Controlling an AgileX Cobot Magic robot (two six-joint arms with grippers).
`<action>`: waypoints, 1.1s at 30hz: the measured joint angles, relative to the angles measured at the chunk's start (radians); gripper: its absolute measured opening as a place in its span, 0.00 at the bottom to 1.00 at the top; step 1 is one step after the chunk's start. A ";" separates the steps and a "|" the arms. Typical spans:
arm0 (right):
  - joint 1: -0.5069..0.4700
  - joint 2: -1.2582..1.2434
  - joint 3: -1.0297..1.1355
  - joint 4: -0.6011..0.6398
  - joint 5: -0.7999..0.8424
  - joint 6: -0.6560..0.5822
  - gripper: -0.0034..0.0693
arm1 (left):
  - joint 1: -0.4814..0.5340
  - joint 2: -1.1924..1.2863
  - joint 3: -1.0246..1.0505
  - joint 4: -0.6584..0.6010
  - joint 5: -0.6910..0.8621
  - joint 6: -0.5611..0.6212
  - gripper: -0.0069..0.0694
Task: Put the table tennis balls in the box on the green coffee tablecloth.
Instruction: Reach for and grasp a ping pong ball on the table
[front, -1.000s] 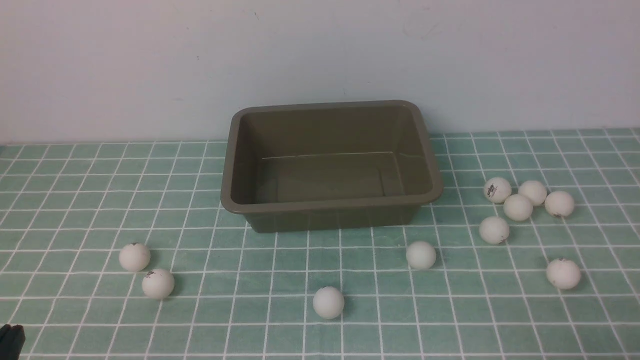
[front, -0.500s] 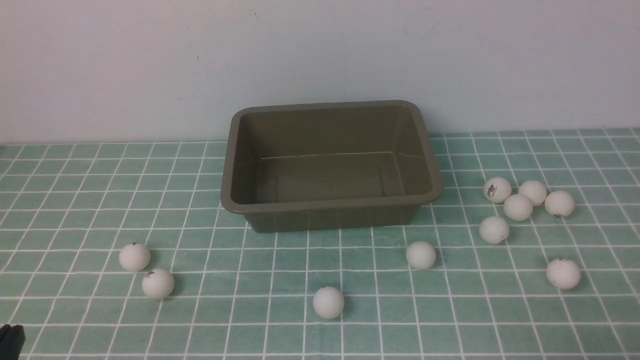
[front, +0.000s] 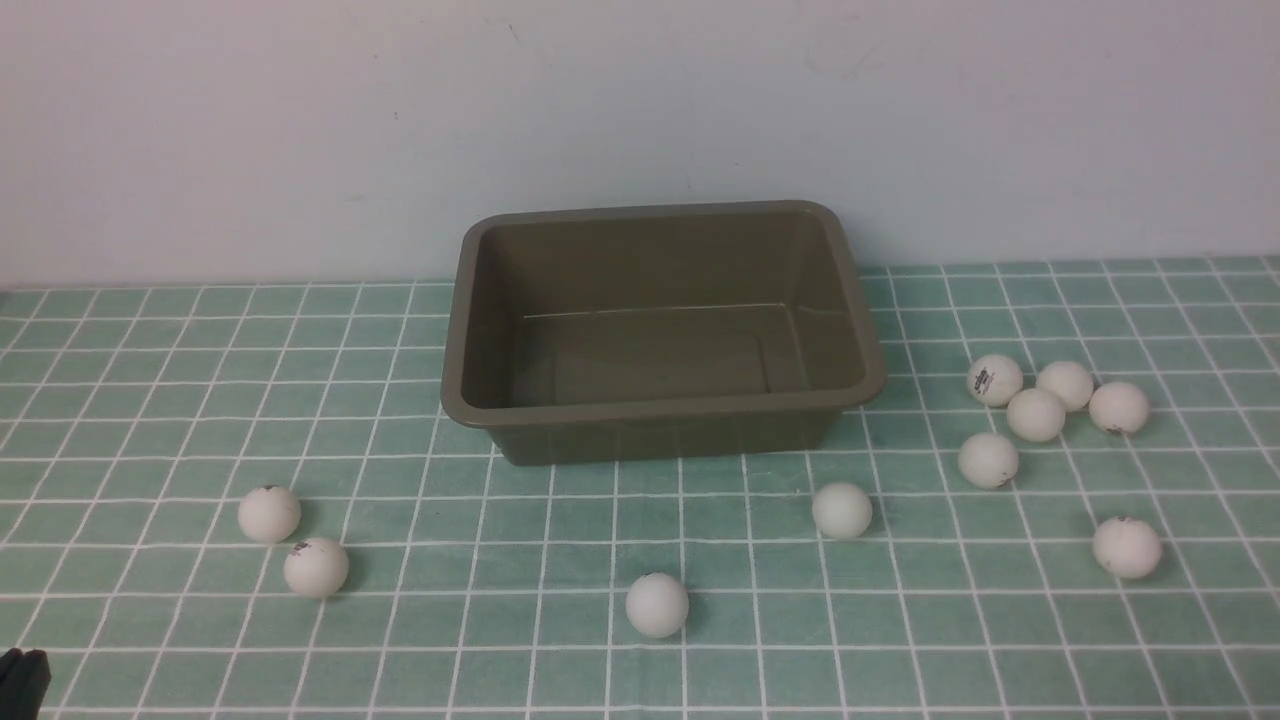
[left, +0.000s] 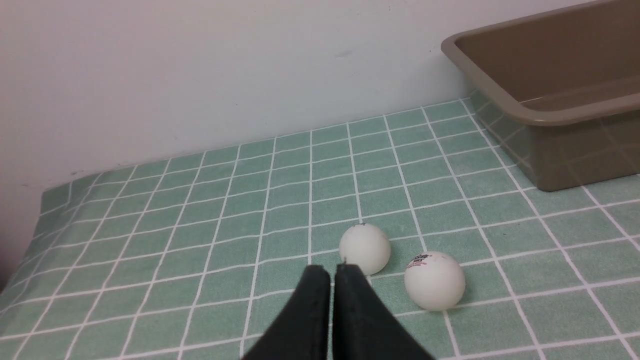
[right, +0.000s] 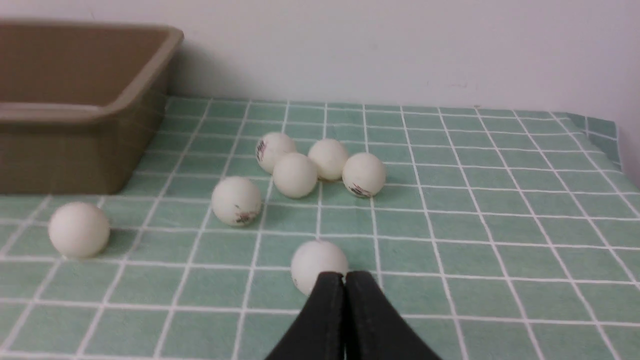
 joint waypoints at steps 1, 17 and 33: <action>0.000 0.000 0.000 0.057 -0.015 0.000 0.02 | 0.000 0.000 0.000 0.000 0.000 0.000 0.09; 0.000 0.000 0.000 0.389 -0.121 -0.023 0.02 | 0.000 0.000 0.000 0.000 0.000 0.000 0.09; 0.000 0.000 0.000 1.258 -0.209 0.074 0.02 | 0.000 0.000 0.000 0.000 0.000 0.000 0.09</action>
